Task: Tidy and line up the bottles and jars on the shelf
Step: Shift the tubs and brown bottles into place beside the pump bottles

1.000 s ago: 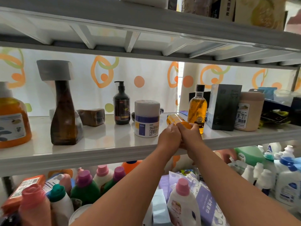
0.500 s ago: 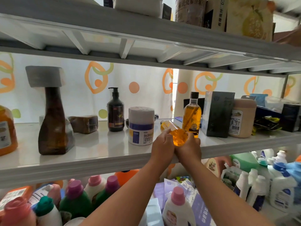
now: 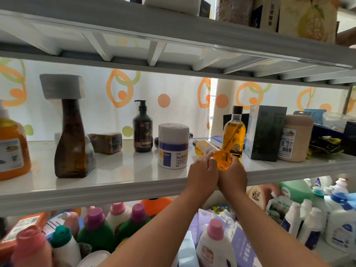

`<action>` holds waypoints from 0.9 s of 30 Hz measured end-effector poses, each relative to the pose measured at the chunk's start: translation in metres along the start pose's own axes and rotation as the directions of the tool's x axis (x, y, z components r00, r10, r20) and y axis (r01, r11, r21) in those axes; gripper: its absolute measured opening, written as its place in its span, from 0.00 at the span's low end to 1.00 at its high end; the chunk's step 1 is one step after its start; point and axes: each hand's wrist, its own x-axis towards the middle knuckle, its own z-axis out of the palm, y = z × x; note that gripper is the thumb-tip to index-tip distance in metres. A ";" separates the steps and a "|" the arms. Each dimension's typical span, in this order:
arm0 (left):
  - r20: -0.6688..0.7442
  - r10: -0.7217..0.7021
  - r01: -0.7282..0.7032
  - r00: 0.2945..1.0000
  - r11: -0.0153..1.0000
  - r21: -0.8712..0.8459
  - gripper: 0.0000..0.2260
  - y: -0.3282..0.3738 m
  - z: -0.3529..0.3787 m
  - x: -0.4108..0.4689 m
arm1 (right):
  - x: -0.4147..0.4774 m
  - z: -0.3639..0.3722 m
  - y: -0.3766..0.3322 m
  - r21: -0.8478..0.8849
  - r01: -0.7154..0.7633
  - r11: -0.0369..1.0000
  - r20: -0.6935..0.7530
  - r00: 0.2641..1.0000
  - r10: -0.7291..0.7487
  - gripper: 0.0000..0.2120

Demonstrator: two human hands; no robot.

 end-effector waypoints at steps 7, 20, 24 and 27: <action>0.094 -0.048 0.047 0.994 0.999 0.005 0.20 0.002 -0.004 -0.003 | -0.002 -0.001 0.002 0.003 -0.004 1.000 0.014 1.000 0.004 0.29; -0.014 0.053 -0.054 0.998 0.999 -0.006 0.17 0.002 -0.022 -0.009 | -0.025 0.001 -0.027 -0.073 0.165 0.984 -0.164 0.971 -0.175 0.34; -0.310 0.063 -0.066 0.949 0.998 0.001 0.12 -0.004 -0.043 -0.008 | -0.037 0.018 -0.042 0.098 0.326 0.940 -0.141 0.940 -0.311 0.28; -0.441 0.003 -0.016 0.897 1.000 -0.025 0.09 -0.014 -0.066 -0.005 | -0.043 0.034 -0.052 0.179 0.367 0.913 -0.063 0.930 -0.362 0.27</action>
